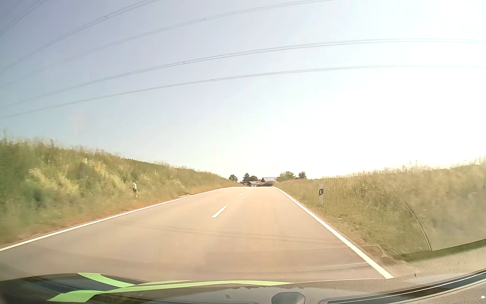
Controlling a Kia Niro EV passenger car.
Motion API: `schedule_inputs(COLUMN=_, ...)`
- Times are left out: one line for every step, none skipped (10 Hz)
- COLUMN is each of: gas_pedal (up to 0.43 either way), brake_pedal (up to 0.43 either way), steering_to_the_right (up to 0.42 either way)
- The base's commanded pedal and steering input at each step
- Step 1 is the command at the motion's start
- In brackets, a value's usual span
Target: Follow the waypoints while adhering to traffic rules and regulations
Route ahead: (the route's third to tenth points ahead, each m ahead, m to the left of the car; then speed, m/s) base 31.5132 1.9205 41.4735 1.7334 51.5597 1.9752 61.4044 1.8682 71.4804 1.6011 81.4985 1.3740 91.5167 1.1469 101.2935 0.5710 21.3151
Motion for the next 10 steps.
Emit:
schedule_inputs(gas_pedal=0.299, brake_pedal=0.0, steering_to_the_right=-0.006)
schedule_inputs(gas_pedal=0.299, brake_pedal=0.0, steering_to_the_right=-0.005)
schedule_inputs(gas_pedal=0.287, brake_pedal=0.0, steering_to_the_right=-0.004)
schedule_inputs(gas_pedal=0.28, brake_pedal=0.0, steering_to_the_right=-0.003)
schedule_inputs(gas_pedal=0.268, brake_pedal=0.0, steering_to_the_right=-0.003)
schedule_inputs(gas_pedal=0.248, brake_pedal=0.0, steering_to_the_right=-0.003)
schedule_inputs(gas_pedal=0.24, brake_pedal=0.0, steering_to_the_right=-0.004)
schedule_inputs(gas_pedal=0.24, brake_pedal=0.0, steering_to_the_right=-0.004)
schedule_inputs(gas_pedal=0.24, brake_pedal=0.0, steering_to_the_right=-0.003)
schedule_inputs(gas_pedal=0.228, brake_pedal=0.0, steering_to_the_right=-0.003)
